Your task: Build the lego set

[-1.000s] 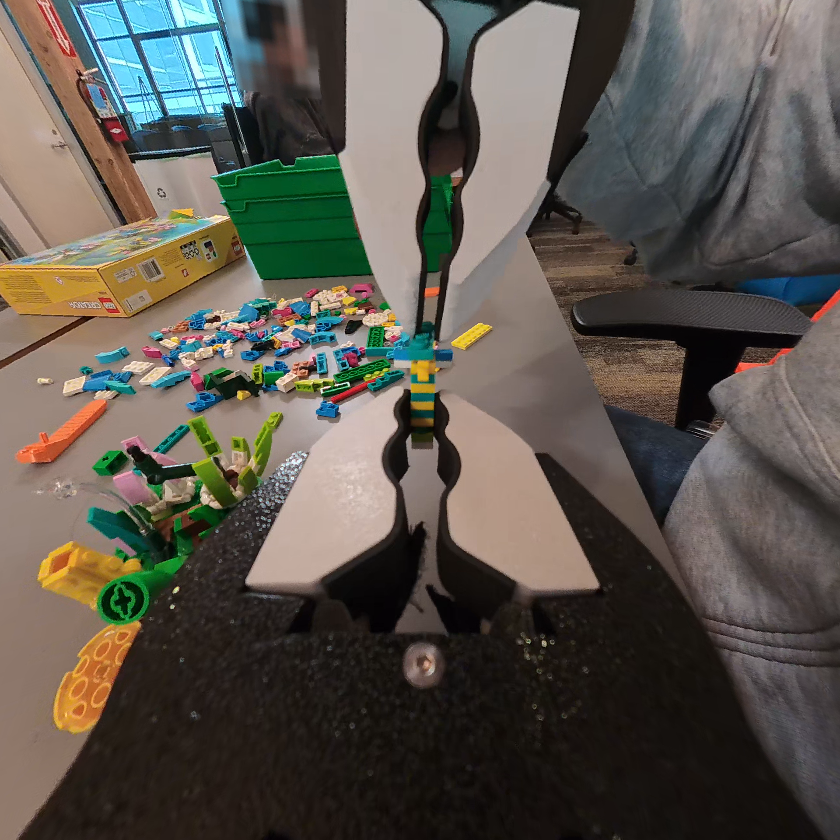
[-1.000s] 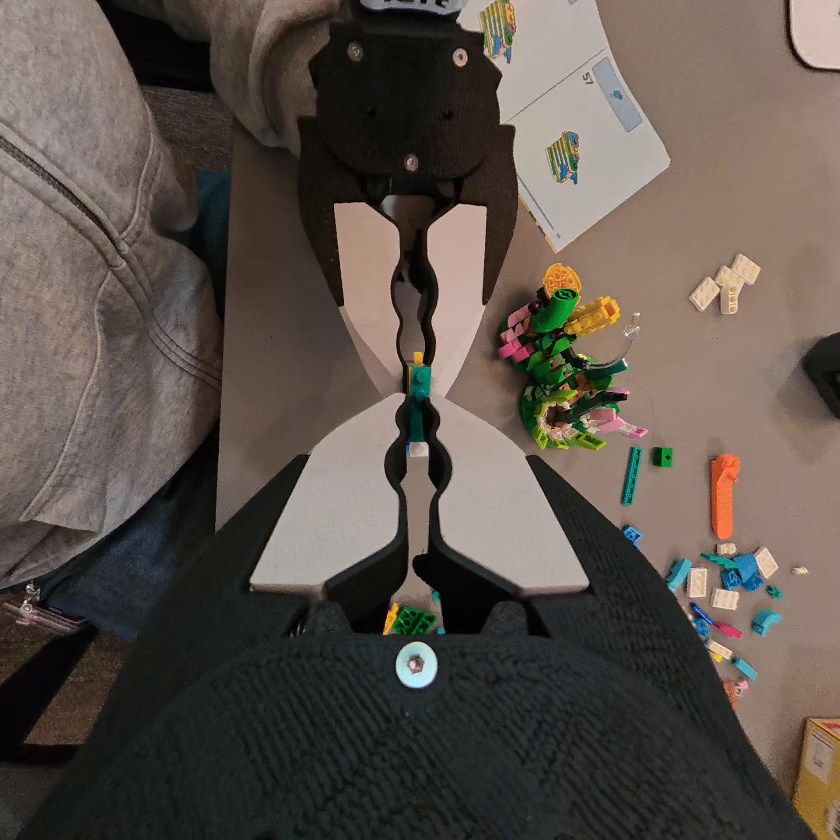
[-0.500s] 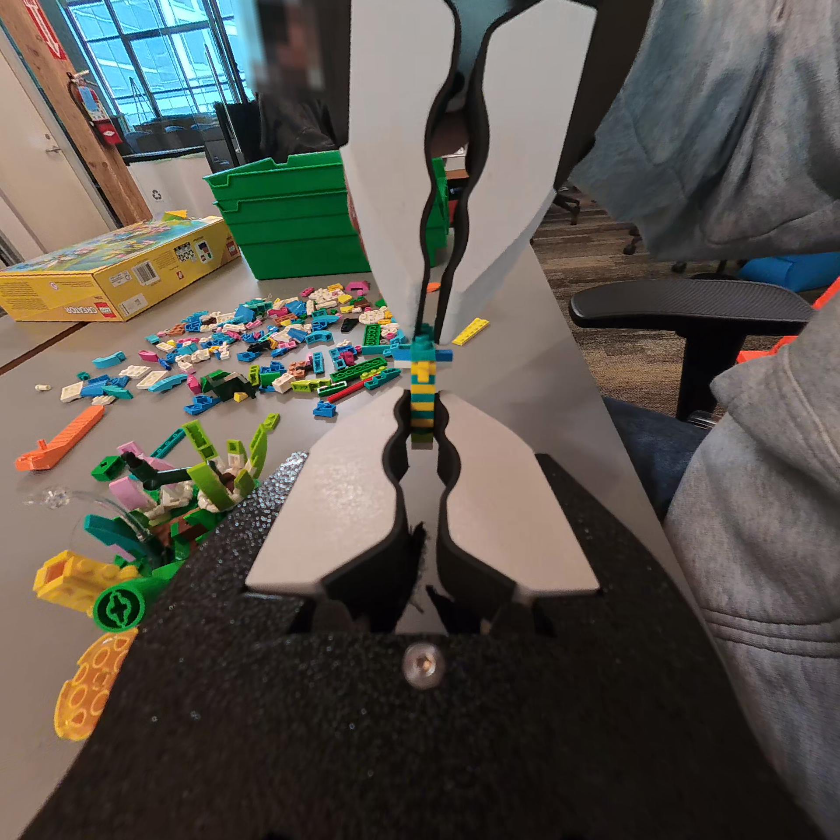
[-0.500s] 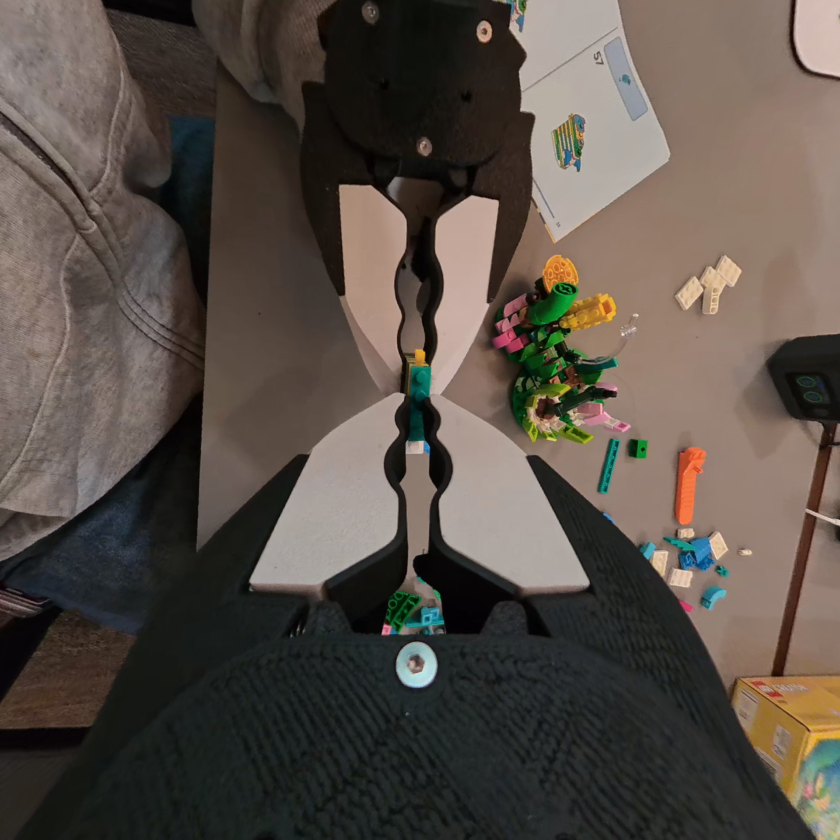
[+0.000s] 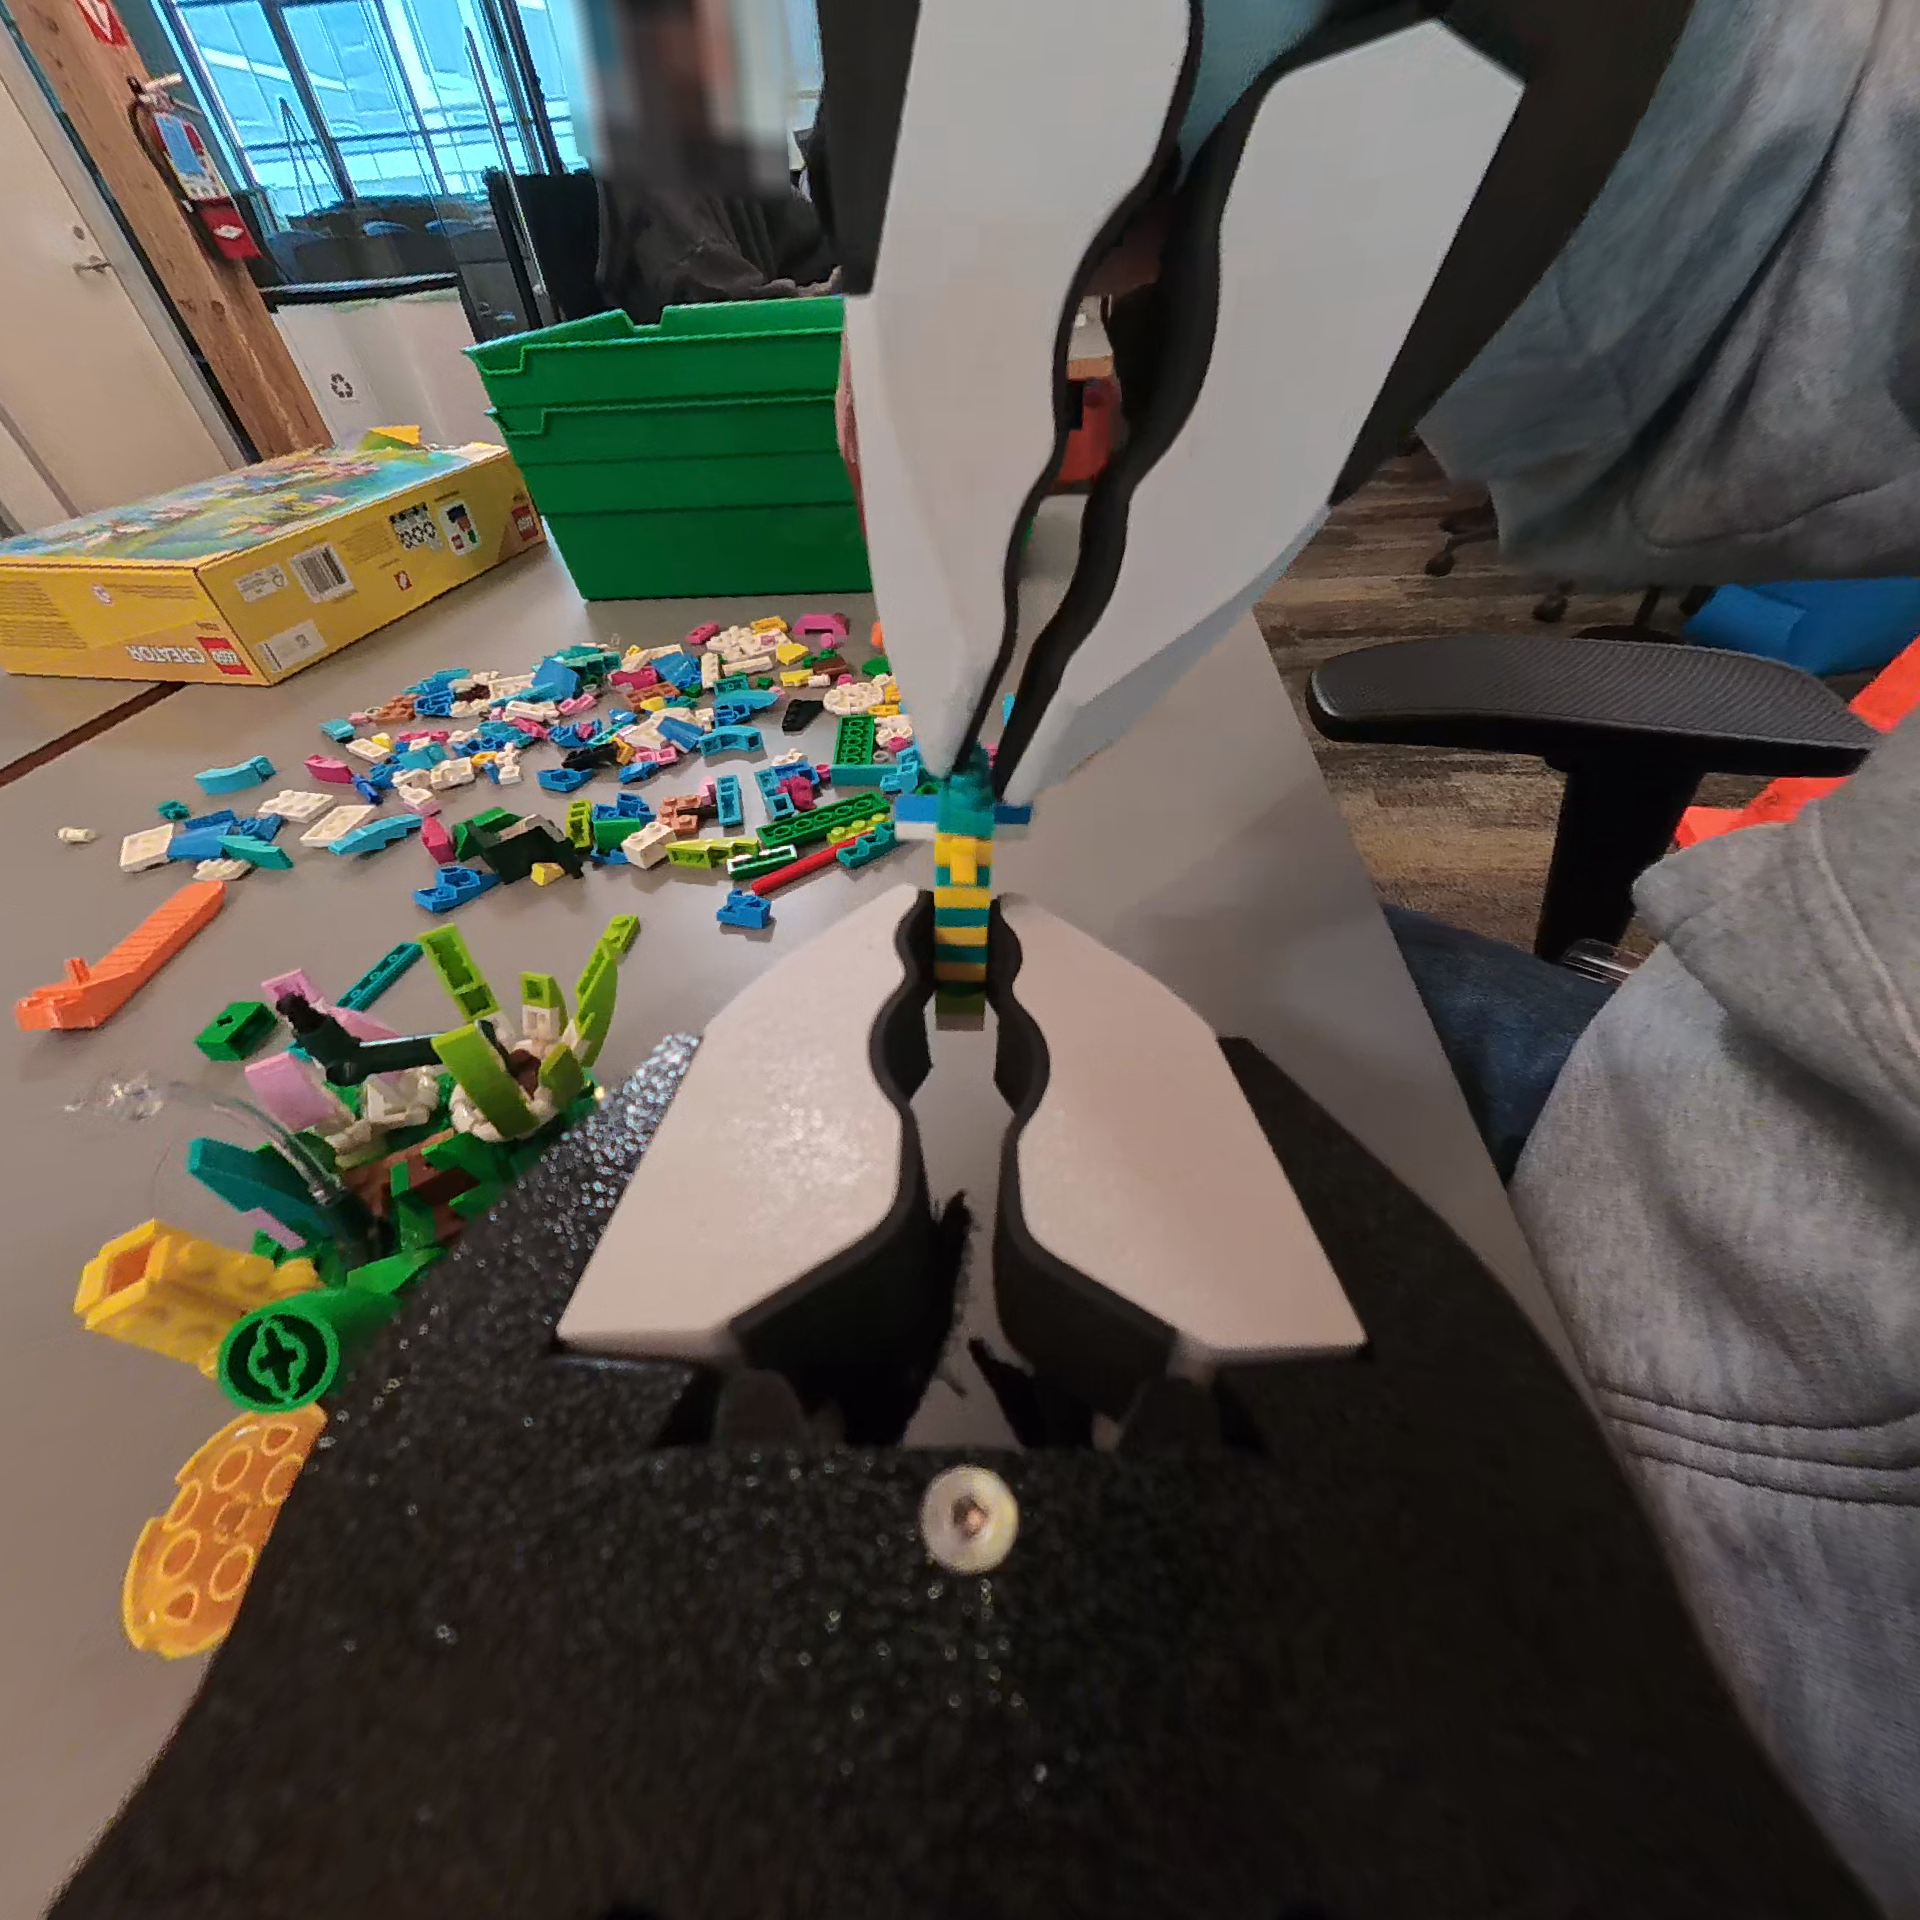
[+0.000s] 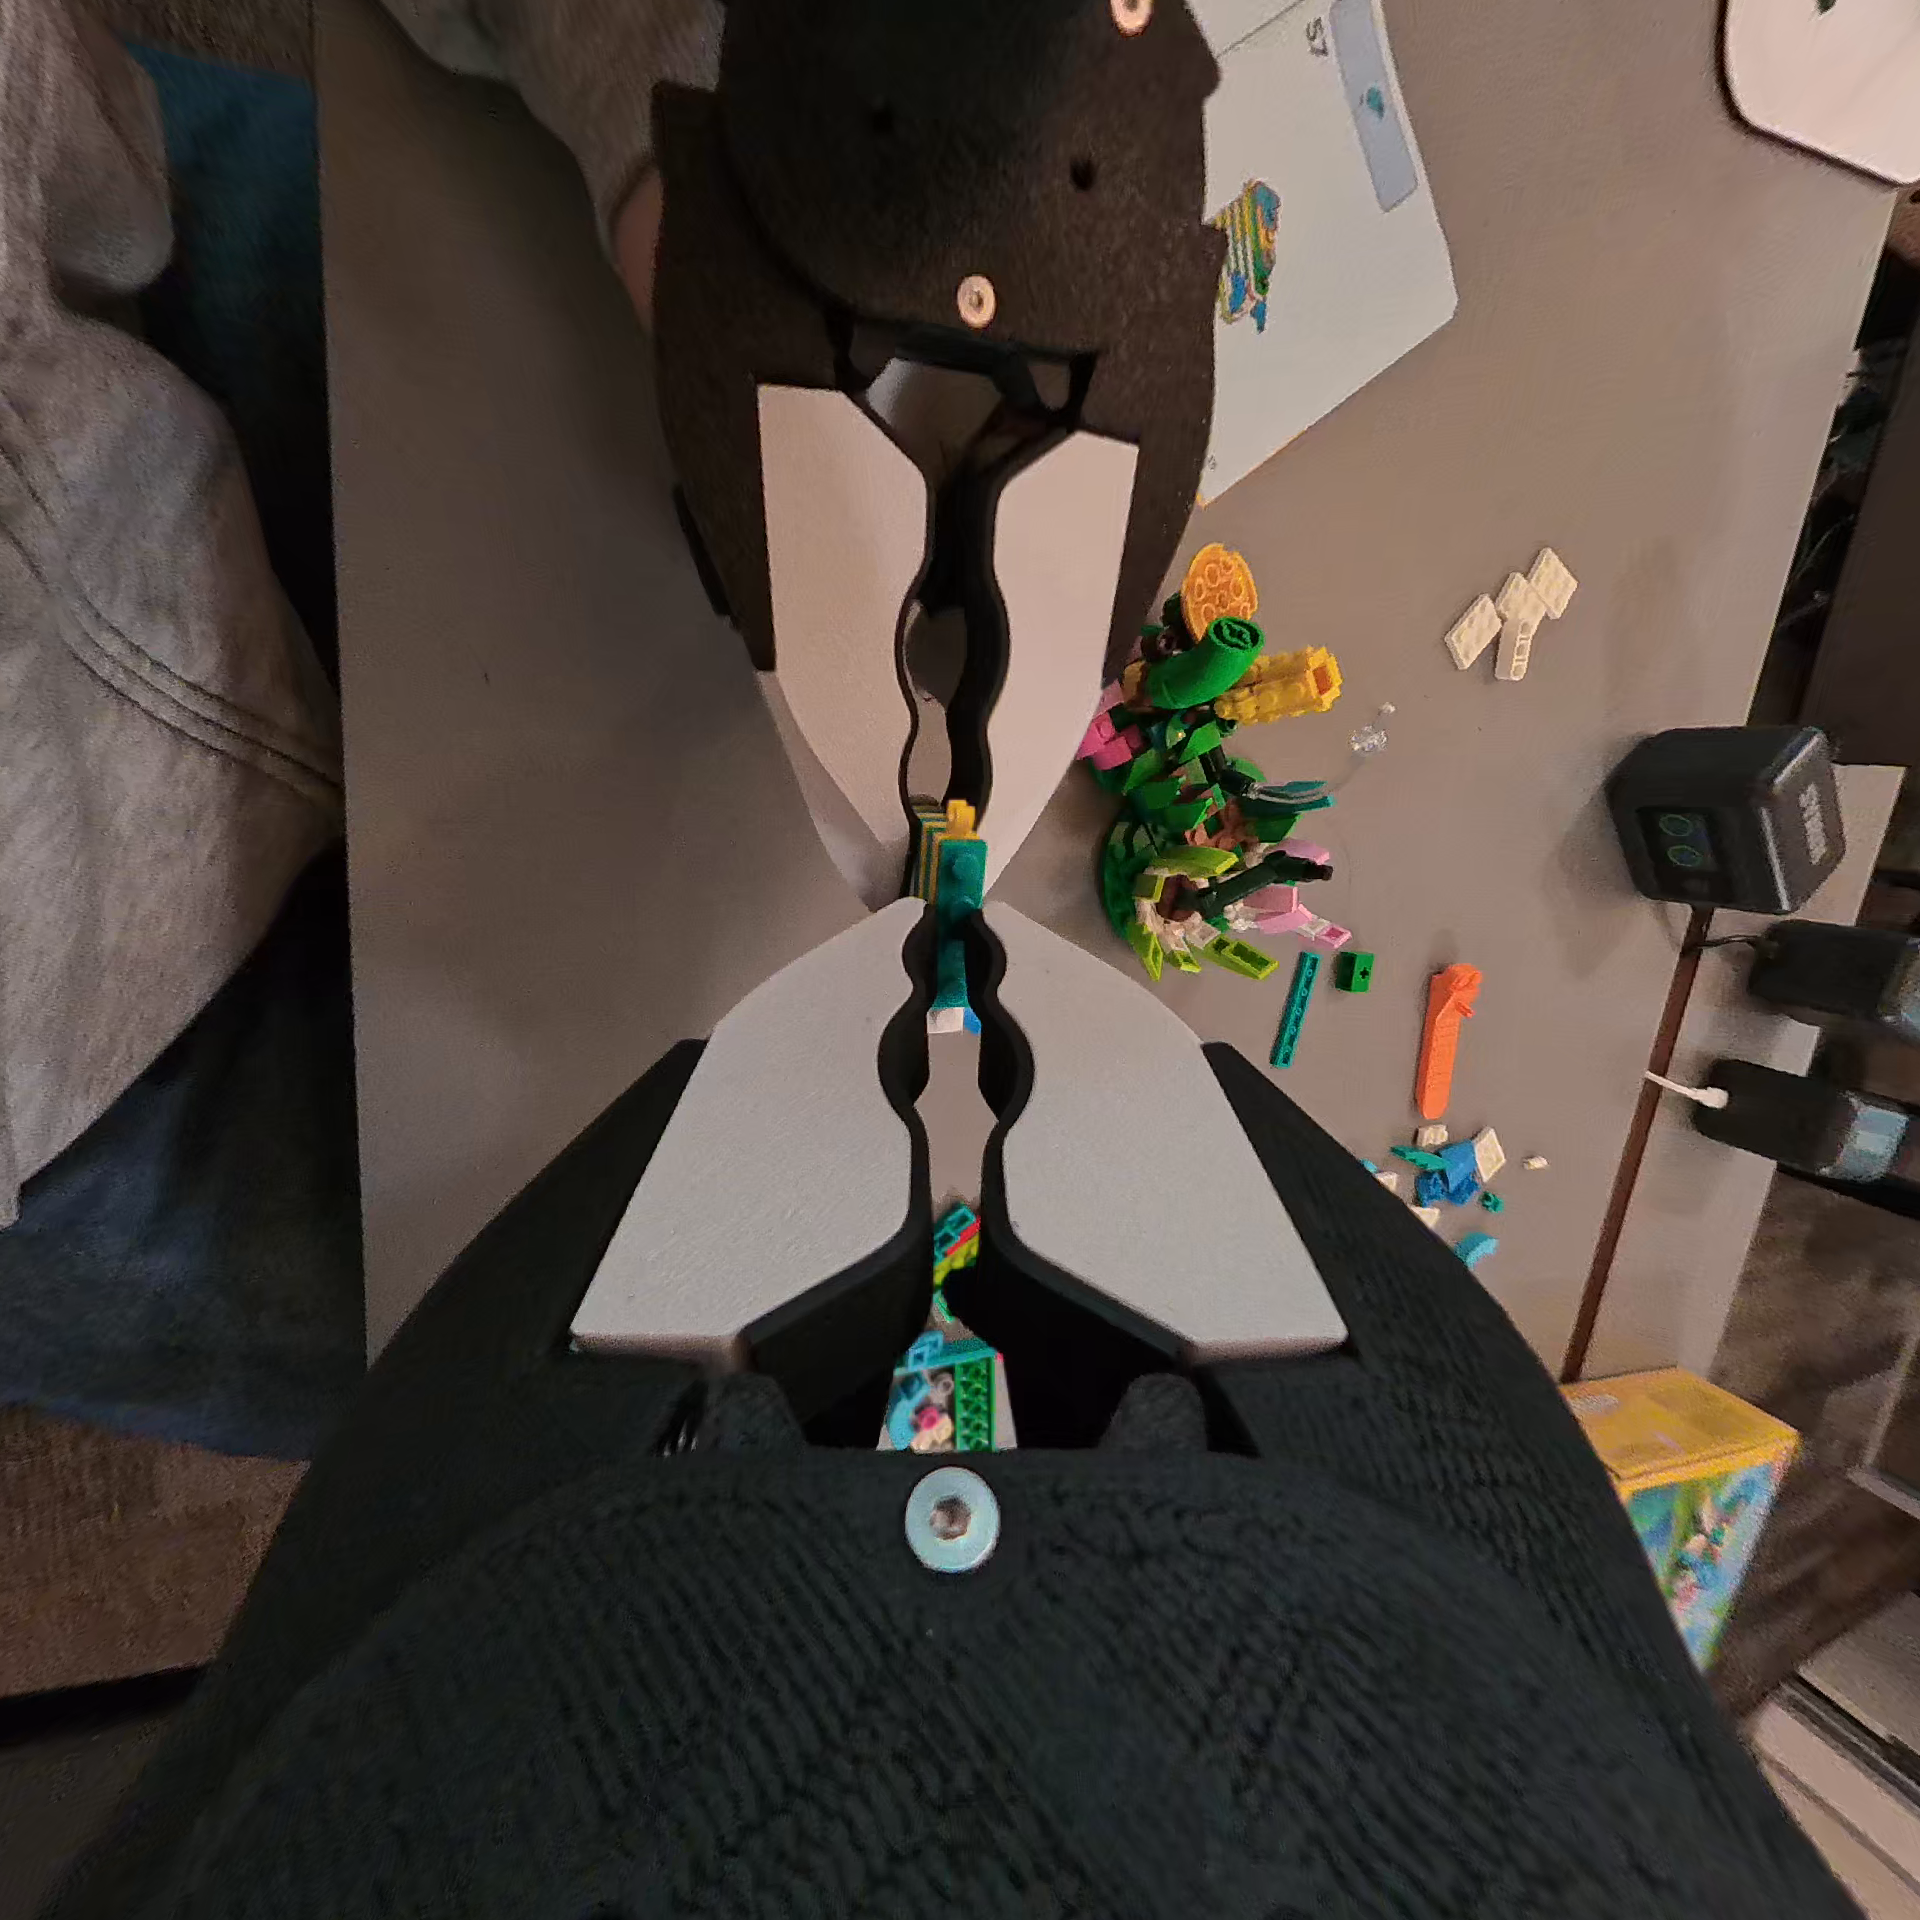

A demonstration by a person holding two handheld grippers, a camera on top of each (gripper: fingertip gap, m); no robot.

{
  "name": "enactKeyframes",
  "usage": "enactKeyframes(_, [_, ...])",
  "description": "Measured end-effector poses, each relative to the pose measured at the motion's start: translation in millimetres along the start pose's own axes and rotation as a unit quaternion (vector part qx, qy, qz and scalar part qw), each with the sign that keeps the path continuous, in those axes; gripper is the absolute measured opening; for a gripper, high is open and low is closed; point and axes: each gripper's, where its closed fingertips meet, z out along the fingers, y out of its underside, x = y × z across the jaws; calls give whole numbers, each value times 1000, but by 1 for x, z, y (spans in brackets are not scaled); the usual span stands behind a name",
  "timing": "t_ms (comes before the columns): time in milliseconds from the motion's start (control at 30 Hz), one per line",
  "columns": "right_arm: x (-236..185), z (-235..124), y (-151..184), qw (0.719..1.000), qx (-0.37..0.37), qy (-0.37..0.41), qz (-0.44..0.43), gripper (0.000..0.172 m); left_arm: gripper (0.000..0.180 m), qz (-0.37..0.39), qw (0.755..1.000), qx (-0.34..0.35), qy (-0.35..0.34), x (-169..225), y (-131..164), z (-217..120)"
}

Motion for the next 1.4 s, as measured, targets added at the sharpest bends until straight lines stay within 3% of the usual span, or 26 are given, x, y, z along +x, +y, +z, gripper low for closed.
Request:
enactKeyframes(267, [-1, 2, 2, 1000, 0, -1, 11, 4, 8, -9, 1000, -8, 12, 1, 2, 0])
enactKeyframes(467, [2, -2, 0, 999, 27, 24, 27, 22, 8, -25, 1000, 9, 15, -2, -2, -2])
enactKeyframes(600, [0, -8, -5, 996, 69, 60, 11, 33, 8, -78, 996, 35, 26, -7, -7, -5])
enactKeyframes(733, [8, -1, -4, 980, 74, 177, -53, 54, 8, -102, 993, 49, 29, -11, -10, -8])
enactKeyframes(833, [13, 6, -5, 958, 65, 255, -112, 57, 8, -106, 992, 54, 31, -10, -11, -8])
enactKeyframes(1000, [15, 18, -2, 945, 52, 290, -144, 57, 9, -98, 993, 52, 30, -10, -10, -9])
enactKeyframes(1167, [12, 1, 7, 955, 89, 272, -82, 55, 8, -54, 997, 37, 40, 1, -9, -7])
enactKeyframes(1333, [6, -12, 27, 959, 185, 181, 112, 58, 9, 7, 998, 42, 38, 13, -14, -9])
enactKeyframes(1400, [1, -6, 33, 953, 217, 134, 167, 49, 8, 24, 998, 34, 40, 16, -11, -10])
